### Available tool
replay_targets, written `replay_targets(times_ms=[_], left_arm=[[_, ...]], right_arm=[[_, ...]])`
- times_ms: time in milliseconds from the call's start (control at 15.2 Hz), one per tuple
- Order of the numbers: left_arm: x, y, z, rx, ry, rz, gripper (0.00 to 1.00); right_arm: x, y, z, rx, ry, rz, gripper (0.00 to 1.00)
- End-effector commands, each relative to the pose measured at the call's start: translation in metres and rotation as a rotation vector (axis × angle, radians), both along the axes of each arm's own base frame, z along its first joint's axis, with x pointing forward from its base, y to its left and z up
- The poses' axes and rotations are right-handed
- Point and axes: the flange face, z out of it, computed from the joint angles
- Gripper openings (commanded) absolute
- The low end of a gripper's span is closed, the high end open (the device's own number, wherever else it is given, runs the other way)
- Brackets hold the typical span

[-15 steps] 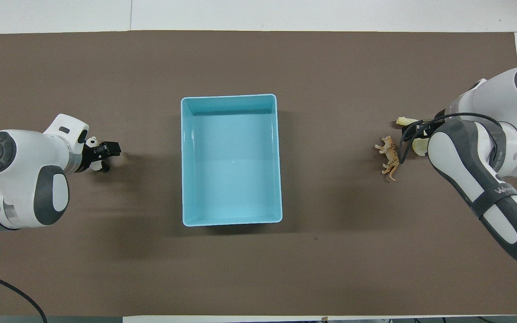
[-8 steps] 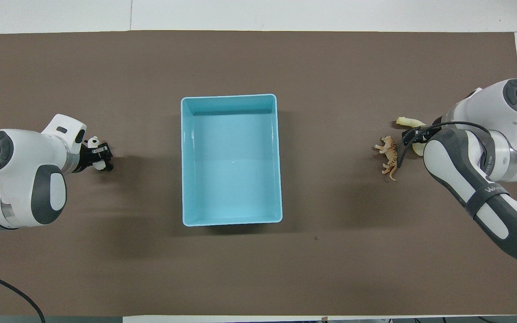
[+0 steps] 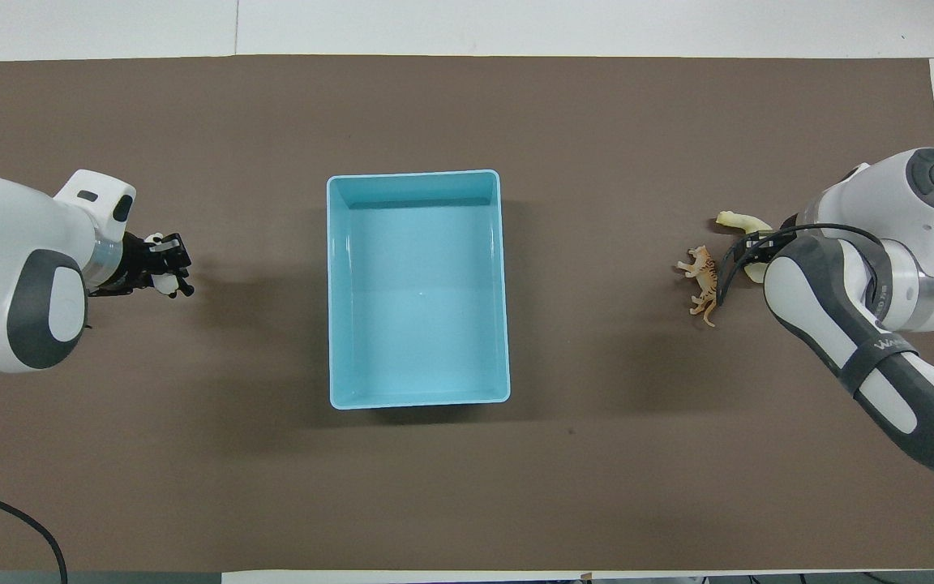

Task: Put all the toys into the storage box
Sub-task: 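Carry the panda into the box with the left gripper, then release the panda in the box while the right gripper lifts the camel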

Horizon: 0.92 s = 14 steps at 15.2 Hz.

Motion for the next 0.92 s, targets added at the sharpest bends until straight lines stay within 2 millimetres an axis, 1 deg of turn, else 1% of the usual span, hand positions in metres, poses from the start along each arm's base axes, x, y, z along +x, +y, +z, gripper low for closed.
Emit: replay_targets(times_ms=[0, 66, 132, 197, 263, 329, 395, 461, 526, 724, 789, 855], left_arm=[[-0.017, -0.087, 0.011, -0.019, 0.013, 0.095, 0.0], [-0.032, -0.118, 0.009, -0.018, 0.014, 0.102, 0.0], [-0.05, -0.143, 0.001, -0.009, 0.028, 0.088, 0.0], [-0.068, -0.162, -0.003, -0.007, 0.032, 0.067, 0.0], [-0.084, -0.176, -0.011, -0.01, 0.024, 0.066, 0.0], [-0.096, -0.184, -0.021, -0.019, 0.008, 0.076, 0.0], [-0.106, -0.194, -0.038, -0.023, -0.001, 0.074, 0.0], [-0.115, -0.198, -0.057, -0.026, -0.01, 0.066, 0.0], [-0.12, -0.196, -0.069, -0.029, -0.02, 0.066, 0.0], [-0.123, -0.192, -0.08, -0.028, -0.02, 0.064, 0.0], [-0.124, -0.191, -0.084, -0.029, -0.025, 0.063, 0.0], [-0.124, -0.191, -0.084, -0.031, -0.029, 0.064, 0.1]], right_arm=[[0.012, -0.004, 0.031, -0.012, -0.004, -0.015, 0.0], [0.018, -0.003, 0.045, -0.013, 0.006, -0.015, 0.0], [0.022, 0.0, 0.056, -0.014, 0.011, -0.014, 0.0], [0.025, 0.001, 0.062, -0.015, 0.011, -0.012, 0.0], [0.025, 0.002, 0.063, -0.015, 0.009, -0.011, 0.0], [0.025, 0.002, 0.063, -0.015, 0.006, -0.01, 0.0], [0.024, 0.003, 0.062, -0.015, 0.006, -0.01, 0.0], [0.025, 0.002, 0.063, -0.015, 0.006, -0.01, 0.0], [0.025, 0.004, 0.063, -0.014, 0.008, -0.011, 0.0], [0.026, 0.012, 0.065, -0.013, 0.006, -0.014, 0.0], [0.027, 0.012, 0.067, -0.013, 0.006, -0.019, 0.0], [0.027, 0.012, 0.07, -0.014, 0.007, -0.019, 0.0]])
